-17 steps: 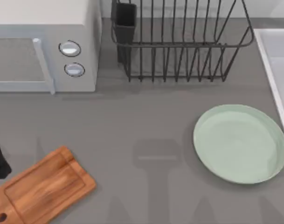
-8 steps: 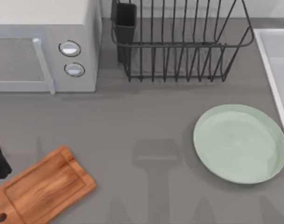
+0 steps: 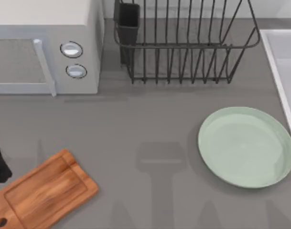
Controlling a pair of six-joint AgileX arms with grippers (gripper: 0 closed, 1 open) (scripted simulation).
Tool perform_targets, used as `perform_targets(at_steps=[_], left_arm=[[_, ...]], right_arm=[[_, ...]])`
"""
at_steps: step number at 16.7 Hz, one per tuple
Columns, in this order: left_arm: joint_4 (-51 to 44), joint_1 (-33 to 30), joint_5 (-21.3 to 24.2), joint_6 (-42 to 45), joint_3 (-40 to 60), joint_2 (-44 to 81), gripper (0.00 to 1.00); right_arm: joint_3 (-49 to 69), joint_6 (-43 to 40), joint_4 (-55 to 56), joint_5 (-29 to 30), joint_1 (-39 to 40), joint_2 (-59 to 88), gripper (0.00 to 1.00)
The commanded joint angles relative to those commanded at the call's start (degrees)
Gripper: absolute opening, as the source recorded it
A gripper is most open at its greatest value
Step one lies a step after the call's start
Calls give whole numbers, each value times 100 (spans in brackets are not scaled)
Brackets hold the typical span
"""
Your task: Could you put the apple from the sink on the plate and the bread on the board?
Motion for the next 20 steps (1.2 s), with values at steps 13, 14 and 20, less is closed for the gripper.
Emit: perform_targets(at_steps=[13,14,20], left_arm=[[0,0,0,0,0,0,100],[0,0,0,0,0,0,100],[0,0,0,0,0,0,100]], right_arm=[[1033,-200,-760,1,-212,1264,100],[1340,-260,-986,1,-275,1681,100],[3570,-692,-2627,3,-734,4955,100]])
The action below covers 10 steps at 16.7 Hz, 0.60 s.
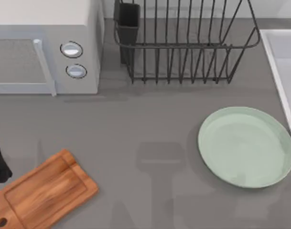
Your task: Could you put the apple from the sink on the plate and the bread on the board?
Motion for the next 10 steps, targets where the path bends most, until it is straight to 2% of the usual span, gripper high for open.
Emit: perform_targets(at_steps=[6,10], left_arm=[[0,0,0,0,0,0,100],[0,0,0,0,0,0,100]], right_arm=[[2261,-438,-1664,2,-465,3500,100],[3370,-653,-2480,2,-693,5207,100]])
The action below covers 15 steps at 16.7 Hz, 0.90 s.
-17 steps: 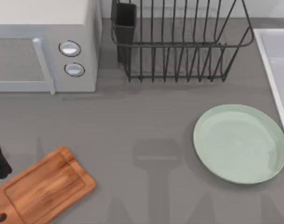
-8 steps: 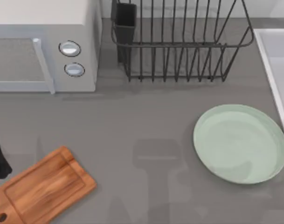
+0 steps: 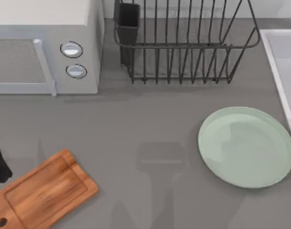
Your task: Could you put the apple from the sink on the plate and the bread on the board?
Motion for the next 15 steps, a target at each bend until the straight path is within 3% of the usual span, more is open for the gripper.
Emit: perform_targets(at_steps=[4,10,15], left_arm=[[0,0,0,0,0,0,100],[0,0,0,0,0,0,100],[0,0,0,0,0,0,100]], right_arm=[[548,-106,-403,0,-113,781,100],[555,-107,-400,1,-89,822,100],[244,-101,523,6,-100,1486,100]])
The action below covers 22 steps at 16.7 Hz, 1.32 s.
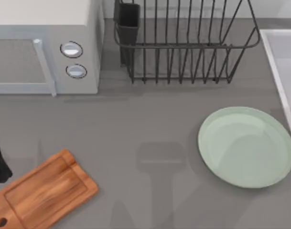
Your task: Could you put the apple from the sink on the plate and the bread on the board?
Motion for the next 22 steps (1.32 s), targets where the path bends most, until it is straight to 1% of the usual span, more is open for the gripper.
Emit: perform_targets(at_steps=[4,6,8,12,22], left_arm=[[0,0,0,0,0,0,100],[0,0,0,0,0,0,100],[0,0,0,0,0,0,100],[0,0,0,0,0,0,100],[0,0,0,0,0,0,100]], right_arm=[[-417,13,1350,6,-8,784,100],[-606,20,1841,8,-9,1109,100],[-723,25,2088,10,-10,1306,100],[-739,26,2119,10,-10,1332,100],[-739,26,2119,10,-10,1332,25]])
